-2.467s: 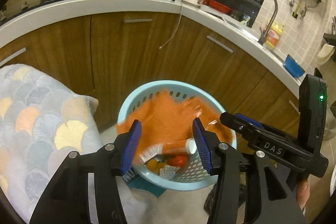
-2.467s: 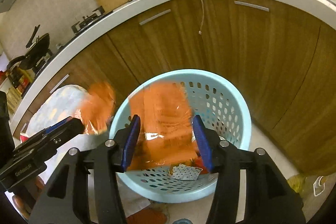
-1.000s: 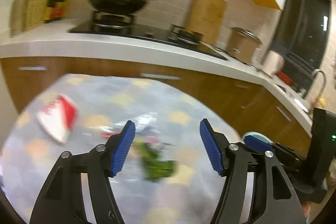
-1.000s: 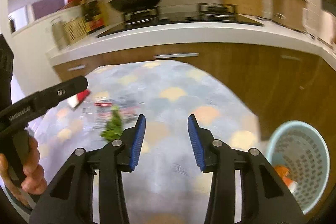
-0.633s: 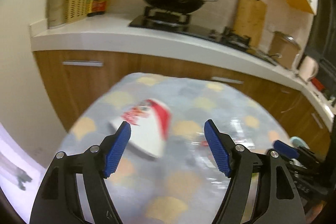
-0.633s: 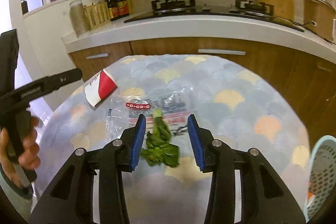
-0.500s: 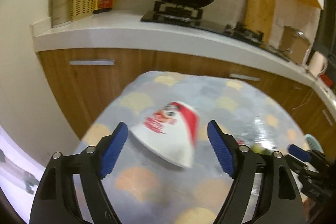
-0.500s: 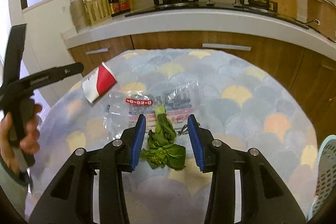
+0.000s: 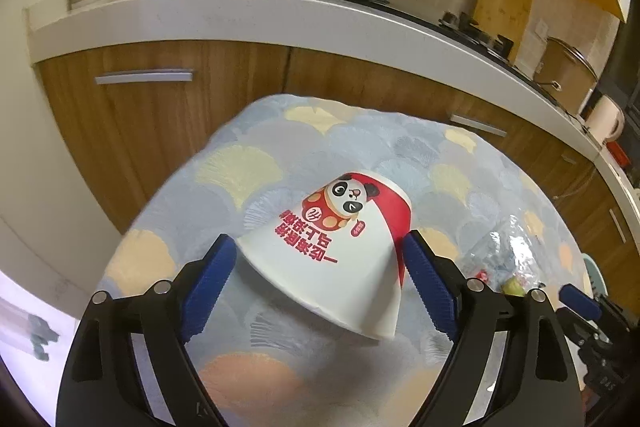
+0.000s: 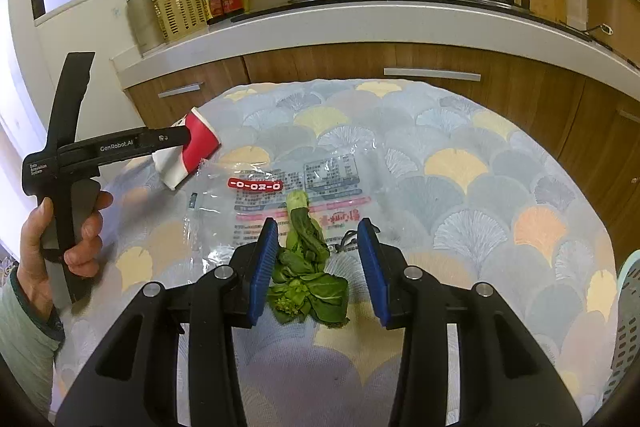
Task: Collect trash
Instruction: 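Grasp the red-and-white paper cup with the left gripper while the right gripper grasps the bok choy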
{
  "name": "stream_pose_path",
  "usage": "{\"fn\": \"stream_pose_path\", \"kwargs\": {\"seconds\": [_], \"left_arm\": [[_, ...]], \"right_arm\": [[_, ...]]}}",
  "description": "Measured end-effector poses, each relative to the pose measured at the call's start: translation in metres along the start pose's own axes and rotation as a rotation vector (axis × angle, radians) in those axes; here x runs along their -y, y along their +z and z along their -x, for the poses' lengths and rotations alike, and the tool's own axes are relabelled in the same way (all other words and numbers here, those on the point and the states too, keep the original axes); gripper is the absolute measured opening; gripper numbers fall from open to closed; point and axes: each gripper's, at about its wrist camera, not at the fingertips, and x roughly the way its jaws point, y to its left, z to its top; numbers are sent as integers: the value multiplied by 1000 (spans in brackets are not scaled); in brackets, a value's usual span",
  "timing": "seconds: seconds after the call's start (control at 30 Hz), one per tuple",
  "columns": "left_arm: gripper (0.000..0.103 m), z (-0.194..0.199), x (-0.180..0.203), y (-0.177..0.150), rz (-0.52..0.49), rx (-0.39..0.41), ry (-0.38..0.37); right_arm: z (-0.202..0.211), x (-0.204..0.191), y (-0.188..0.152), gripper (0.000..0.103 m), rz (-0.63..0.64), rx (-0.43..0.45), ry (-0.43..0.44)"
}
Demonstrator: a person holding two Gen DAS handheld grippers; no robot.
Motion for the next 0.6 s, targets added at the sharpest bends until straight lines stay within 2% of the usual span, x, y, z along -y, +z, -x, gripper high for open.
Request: {"fn": "stream_pose_path", "kwargs": {"seconds": [0.13,0.27,0.33,0.43,0.47,0.5,0.57,0.6], "left_arm": [[84,-3,12,-2,-34,0,33],[84,-2,22,-9,-80,-31,-3],[75,-1,29,-16,-108,-62,-34],[74,7,35,-21,-143,-33,-9],[76,11,37,-20,-154,-10,5],[84,15,38,-16,-167,17,27],[91,17,39,-8,-185,42,52],[91,13,41,-2,-204,37,50]], "right_arm": [[-2,0,0,38,-2,-11,-4],[-1,-2,0,38,-1,-8,-8],[-1,-2,0,39,3,-7,-8],[0,-2,-1,40,2,-4,-5],[0,-1,-1,40,0,-3,-4],[0,-1,0,42,-2,-3,-3],[0,0,0,44,-6,-4,-3],[0,0,0,44,-9,-5,-1]]}}
